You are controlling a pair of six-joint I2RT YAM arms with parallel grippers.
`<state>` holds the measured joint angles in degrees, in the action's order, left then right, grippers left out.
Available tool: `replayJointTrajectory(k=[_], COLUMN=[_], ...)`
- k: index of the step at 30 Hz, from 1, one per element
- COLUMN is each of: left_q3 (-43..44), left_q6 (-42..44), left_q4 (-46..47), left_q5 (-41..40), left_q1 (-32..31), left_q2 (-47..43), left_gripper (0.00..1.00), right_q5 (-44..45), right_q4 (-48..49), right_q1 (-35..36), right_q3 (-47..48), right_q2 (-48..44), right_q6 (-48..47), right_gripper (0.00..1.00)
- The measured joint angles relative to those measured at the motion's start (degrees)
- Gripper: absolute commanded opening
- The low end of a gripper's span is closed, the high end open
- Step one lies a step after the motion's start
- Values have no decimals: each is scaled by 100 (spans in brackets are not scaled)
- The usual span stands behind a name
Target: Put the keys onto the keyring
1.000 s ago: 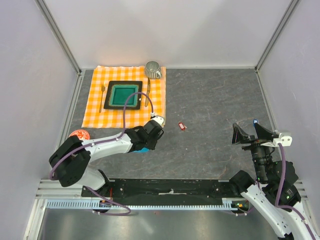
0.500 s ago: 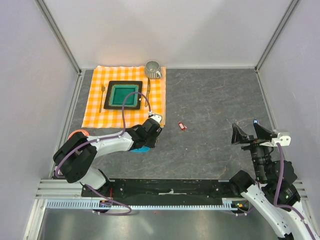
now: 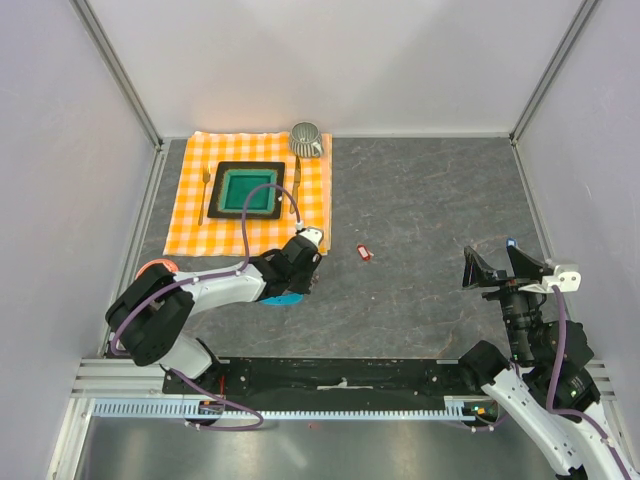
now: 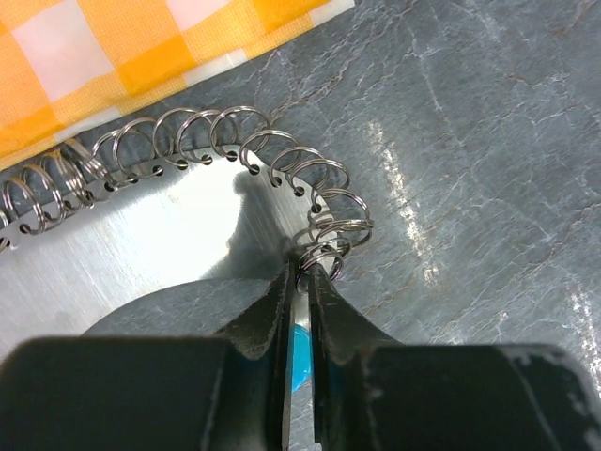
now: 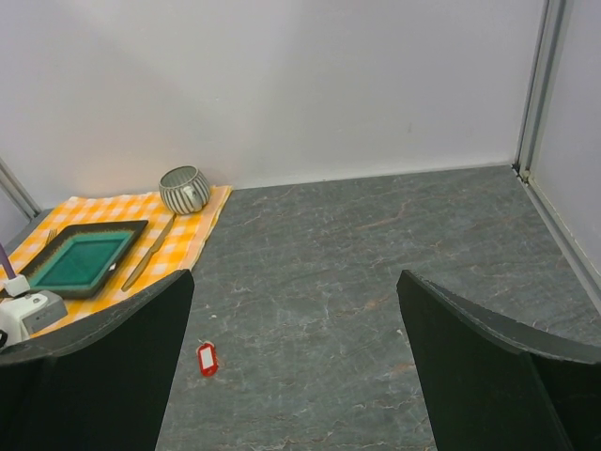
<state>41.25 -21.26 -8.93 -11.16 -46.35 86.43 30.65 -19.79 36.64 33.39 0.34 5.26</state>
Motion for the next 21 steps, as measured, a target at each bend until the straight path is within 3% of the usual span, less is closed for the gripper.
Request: replayJointTrajectory(k=[4,9,16,21], left_q3=[-24,-87,-111,28], left_q6=[0,7,111,245], left_q4=[42,-136,-605,-997], left_q5=[94,149,114,87], left_q1=[0,-15,-142,-299], left_q2=[-24,-260,-778,-940], left_gripper=[3,2,2,2], right_q5=[-39,-472,-2142,-3403], right_q4=[0,-44,-278,-175], right_q1=[0,0,0,7], right_q3=[0,76,953,848], right_q2=[0,129,2144,3615], right_q6=[2,52,240,560], right_gripper=[98,98,98,98])
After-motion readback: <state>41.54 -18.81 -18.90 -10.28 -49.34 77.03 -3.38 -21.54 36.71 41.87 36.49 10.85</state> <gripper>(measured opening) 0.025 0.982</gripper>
